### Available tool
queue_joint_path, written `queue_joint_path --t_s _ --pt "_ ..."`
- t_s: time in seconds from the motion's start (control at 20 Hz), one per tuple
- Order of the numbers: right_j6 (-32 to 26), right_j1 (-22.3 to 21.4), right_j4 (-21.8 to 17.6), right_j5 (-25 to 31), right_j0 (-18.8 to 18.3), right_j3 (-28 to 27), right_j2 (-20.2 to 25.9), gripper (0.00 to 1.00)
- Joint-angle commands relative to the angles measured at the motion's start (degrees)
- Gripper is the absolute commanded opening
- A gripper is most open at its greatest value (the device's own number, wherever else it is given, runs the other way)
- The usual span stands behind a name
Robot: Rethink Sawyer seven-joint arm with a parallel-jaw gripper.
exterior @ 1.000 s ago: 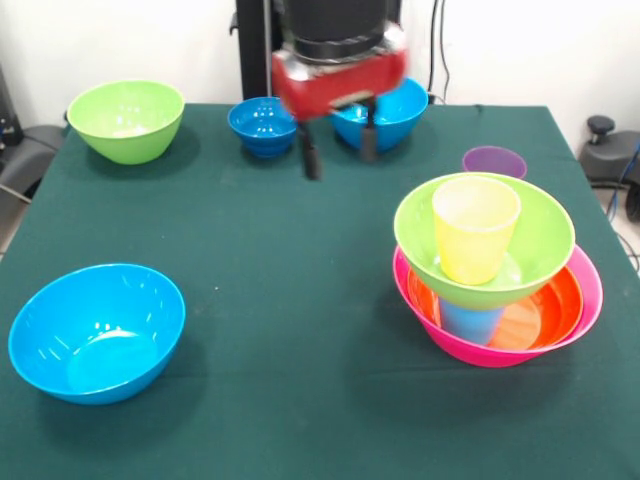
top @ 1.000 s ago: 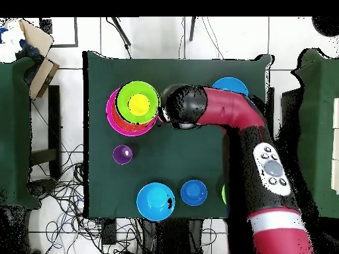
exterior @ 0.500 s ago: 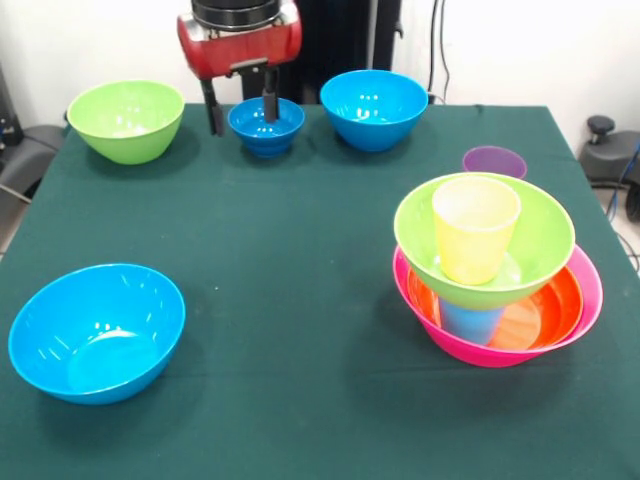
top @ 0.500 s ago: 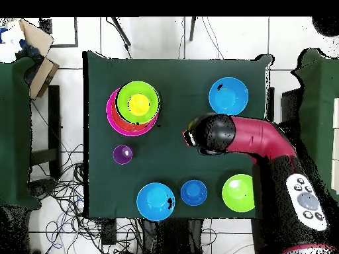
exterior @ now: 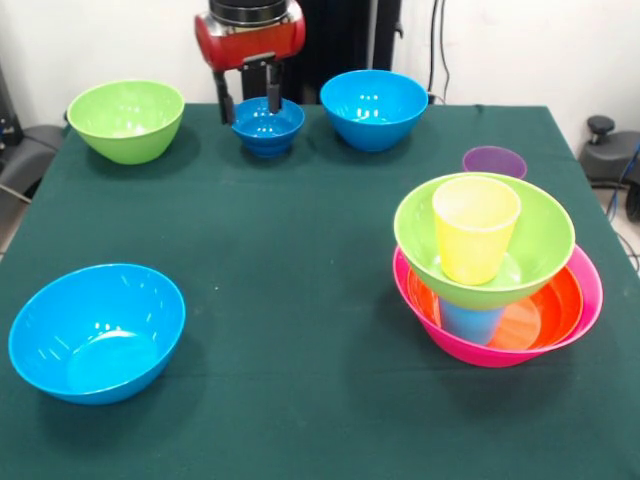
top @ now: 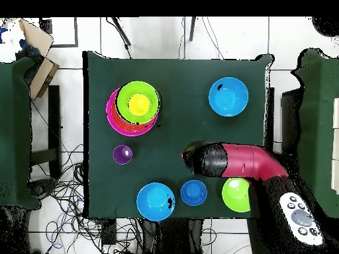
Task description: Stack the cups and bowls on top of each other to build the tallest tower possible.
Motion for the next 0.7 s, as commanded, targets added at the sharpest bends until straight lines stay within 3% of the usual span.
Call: queue_joint_path --t_s 0.05,0.7 --pt "-0.5 0.1 -6.4 -6.7 0.8 9.3 3.6 1.0" --pt "1.7 0.2 -4.8 -7.6 4.2 11.3 5.9 1.0"
